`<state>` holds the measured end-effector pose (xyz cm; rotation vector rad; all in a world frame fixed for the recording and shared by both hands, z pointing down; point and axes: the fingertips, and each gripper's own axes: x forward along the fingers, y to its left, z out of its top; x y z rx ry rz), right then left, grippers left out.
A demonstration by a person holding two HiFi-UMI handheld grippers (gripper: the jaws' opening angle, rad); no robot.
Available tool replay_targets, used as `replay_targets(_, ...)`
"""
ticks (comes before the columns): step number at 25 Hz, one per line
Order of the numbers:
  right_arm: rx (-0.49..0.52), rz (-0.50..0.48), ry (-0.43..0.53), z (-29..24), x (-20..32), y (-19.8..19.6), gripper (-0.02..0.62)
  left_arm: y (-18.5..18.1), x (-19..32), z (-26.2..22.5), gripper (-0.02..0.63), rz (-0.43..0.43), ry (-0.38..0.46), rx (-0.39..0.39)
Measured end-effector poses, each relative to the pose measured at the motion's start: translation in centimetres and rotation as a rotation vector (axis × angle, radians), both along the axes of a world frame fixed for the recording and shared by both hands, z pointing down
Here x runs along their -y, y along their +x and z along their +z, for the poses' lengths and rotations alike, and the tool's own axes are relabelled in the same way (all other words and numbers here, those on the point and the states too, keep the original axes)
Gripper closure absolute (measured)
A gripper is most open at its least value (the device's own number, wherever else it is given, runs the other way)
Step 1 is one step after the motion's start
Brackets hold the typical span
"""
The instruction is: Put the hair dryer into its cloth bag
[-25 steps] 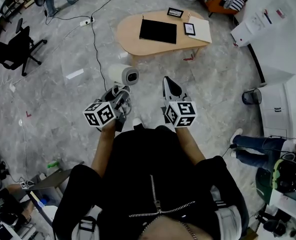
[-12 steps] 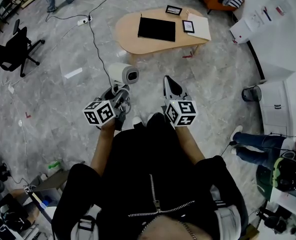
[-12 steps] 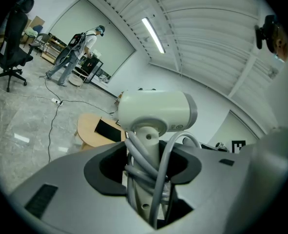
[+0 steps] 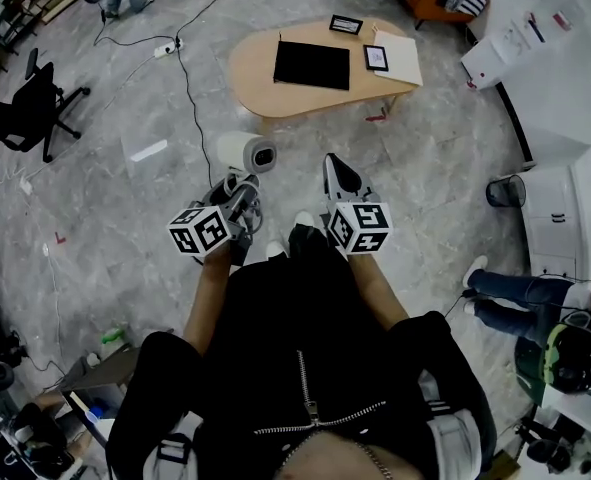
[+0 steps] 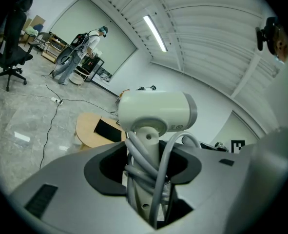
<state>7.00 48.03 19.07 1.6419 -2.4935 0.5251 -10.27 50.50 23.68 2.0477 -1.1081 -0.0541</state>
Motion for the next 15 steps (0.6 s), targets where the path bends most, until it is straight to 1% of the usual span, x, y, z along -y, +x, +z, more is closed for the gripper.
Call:
replay_targets(4, 0.009, -0.011, 0.002, -0.3, 2.4, 0.1, 0.585, 0.5, 1.9, -0.2, 0.396, -0.002, -0.009, 0.004)
replay_targets(10, 0.018, -0.048, 0.01, -1.0, 5.7, 0.3, 0.584, 0.9, 5.0, -0.9, 0.396, -0.03, -0.01, 0.006)
replay_targets(14, 0.085, -0.092, 0.052, -2.3, 7.2, 0.3, 0.584, 1.3, 6.6, -1.2, 0.396, -0.048, -0.007, 0.013)
replay_targets(15, 0.084, -0.099, 0.053, -2.3, 7.5, 0.3, 0.584, 1.3, 6.9, -1.2, 0.396, -0.055, -0.007, 0.013)
